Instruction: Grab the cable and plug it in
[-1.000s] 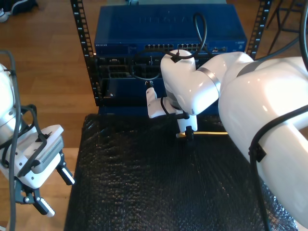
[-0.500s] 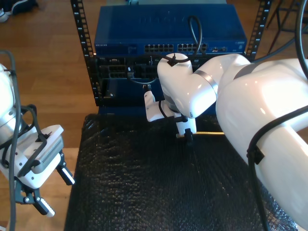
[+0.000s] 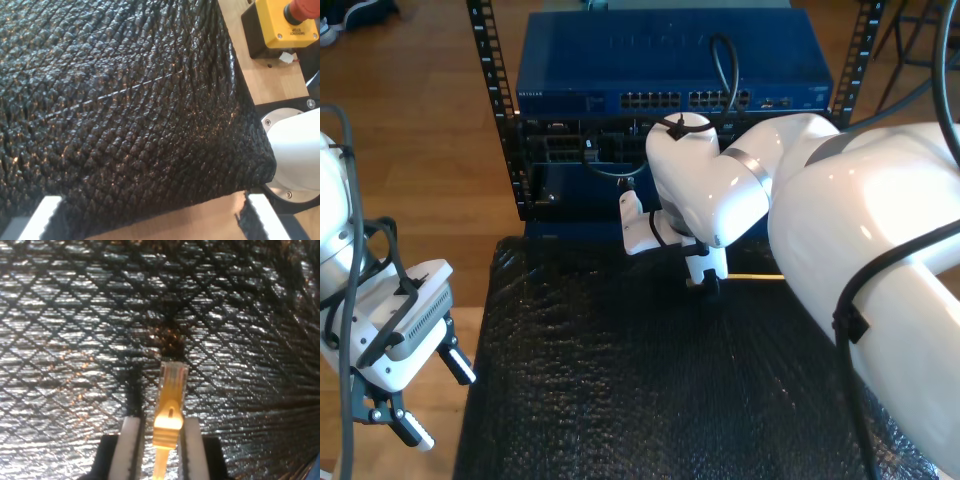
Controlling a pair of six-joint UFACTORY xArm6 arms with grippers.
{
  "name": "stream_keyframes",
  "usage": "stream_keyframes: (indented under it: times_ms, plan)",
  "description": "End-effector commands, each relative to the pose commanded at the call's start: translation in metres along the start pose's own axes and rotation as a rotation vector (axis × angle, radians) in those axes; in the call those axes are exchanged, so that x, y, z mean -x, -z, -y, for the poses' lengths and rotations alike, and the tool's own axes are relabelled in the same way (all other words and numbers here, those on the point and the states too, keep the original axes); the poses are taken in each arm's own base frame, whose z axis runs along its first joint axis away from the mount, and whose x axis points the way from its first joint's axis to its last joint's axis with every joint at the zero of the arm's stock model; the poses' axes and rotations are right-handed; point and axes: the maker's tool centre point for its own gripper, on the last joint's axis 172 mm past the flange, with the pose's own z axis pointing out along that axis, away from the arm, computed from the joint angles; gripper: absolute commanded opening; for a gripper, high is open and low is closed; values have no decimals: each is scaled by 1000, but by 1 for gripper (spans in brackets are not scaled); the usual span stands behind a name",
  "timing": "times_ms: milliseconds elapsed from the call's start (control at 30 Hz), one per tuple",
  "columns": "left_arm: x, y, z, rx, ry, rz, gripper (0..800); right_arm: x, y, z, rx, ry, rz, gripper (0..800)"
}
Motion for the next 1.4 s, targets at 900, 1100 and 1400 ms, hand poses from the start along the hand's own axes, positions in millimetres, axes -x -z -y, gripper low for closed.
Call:
stream_keyframes:
  times_ms: [900,1100,1400]
  plan:
    - [0,0,0,0,0,0,800,6,-2,1,6,-6,22,207]
    - [0,0,0,0,0,0,800,6,-1,0,8,-4,22,198]
    - [0,1,0,-1,0,1,800,8,-2,-1,8,-5,25,190]
